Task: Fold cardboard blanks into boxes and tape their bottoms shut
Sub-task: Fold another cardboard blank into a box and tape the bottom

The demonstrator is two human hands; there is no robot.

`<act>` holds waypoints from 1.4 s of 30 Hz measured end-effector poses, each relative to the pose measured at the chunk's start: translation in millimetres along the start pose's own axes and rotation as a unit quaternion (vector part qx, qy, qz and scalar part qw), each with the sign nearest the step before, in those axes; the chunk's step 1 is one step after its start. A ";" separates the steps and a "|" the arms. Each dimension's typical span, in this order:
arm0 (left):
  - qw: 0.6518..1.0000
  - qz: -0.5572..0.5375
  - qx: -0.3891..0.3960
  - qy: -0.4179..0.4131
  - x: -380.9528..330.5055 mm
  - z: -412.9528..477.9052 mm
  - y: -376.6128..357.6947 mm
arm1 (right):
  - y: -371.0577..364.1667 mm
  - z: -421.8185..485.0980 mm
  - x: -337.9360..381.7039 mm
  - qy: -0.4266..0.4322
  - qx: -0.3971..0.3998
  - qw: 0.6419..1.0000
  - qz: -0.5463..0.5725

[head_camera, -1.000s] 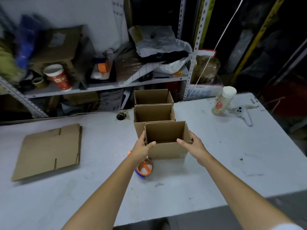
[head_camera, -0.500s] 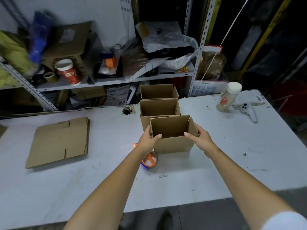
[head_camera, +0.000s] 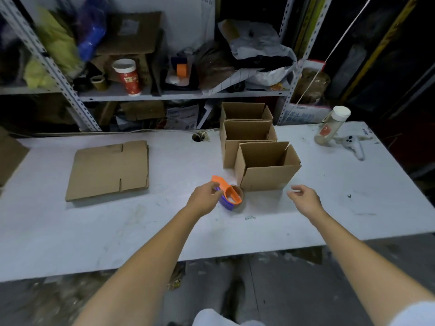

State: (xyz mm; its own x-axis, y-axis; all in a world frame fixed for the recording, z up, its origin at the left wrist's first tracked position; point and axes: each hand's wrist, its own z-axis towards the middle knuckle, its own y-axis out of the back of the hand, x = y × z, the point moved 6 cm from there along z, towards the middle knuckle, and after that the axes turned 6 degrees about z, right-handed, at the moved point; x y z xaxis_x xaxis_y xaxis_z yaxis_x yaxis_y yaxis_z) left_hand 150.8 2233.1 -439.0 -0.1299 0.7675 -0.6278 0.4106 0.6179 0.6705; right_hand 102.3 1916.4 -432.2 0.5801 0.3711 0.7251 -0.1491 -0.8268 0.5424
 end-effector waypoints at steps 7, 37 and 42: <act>0.997 0.060 0.047 0.029 132.1 -87.2 13.7 | -136.4 -96.7 -2.9 0.026 0.167 0.973 -0.158; 0.961 0.016 -0.150 0.234 393.6 29.1 301.7 | -506.0 -1.3 265.2 0.137 0.174 0.964 -0.145; 0.964 0.009 -0.096 0.248 420.1 74.5 308.8 | -542.1 32.0 256.6 0.086 0.155 0.970 -0.168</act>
State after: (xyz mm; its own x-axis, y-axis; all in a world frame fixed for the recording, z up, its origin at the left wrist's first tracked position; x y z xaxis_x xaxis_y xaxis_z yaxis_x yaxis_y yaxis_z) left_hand 290.3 2733.6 -525.1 -0.5587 0.7362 -0.3818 0.2479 0.5876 0.7702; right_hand 357.6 2446.3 -553.8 0.4082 0.6842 0.6043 0.2881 -0.7247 0.6260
